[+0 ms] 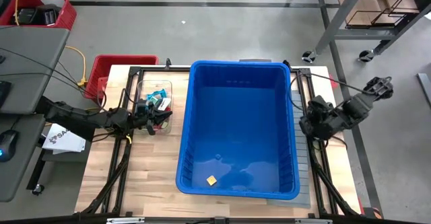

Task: Sort blocks

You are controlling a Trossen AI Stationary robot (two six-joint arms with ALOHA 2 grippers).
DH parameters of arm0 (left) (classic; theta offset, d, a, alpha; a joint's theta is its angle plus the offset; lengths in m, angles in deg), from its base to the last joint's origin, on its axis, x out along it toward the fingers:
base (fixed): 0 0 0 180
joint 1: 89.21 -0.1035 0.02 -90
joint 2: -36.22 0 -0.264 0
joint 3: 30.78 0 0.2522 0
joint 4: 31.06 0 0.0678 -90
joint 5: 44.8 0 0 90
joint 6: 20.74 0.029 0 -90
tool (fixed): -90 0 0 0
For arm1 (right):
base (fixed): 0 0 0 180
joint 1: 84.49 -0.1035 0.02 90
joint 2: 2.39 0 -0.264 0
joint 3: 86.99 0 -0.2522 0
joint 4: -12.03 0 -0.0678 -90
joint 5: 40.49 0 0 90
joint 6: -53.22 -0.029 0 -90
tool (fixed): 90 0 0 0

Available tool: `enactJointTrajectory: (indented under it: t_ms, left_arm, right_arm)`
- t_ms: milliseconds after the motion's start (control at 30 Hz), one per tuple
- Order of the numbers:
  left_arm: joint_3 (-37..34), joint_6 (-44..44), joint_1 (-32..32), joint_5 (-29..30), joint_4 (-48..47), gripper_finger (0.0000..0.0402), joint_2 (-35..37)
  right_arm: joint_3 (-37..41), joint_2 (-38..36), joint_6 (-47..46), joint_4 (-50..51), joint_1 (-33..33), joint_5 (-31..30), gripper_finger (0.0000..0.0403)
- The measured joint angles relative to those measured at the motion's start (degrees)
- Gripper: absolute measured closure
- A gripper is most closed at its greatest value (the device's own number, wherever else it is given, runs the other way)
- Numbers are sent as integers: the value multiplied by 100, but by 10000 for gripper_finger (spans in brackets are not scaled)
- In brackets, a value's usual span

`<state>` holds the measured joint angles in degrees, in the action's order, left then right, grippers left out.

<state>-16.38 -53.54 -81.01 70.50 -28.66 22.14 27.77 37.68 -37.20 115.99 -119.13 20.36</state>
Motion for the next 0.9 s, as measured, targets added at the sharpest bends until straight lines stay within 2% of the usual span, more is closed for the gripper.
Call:
enactJointTrajectory:
  t_ms: [200,367,467,633,900]
  left_arm:
    - [2,0,0,284,-216,401,0]
    - [2,0,0,448,-301,401,0]
    - [2,0,0,450,-299,401,0]
    - [2,0,0,463,-300,401,0]
    - [4,35,4,559,-297,401,8]
  right_arm:
    - [696,-316,-869,-20,722,-1589,403]
    - [935,-391,-1306,-339,1273,-2178,403]
    - [1029,-366,-875,-1180,1528,-2231,403]
    - [1302,-172,412,-3022,2027,-2110,403]
    - [1311,729,1930,-5225,2795,-1535,403]
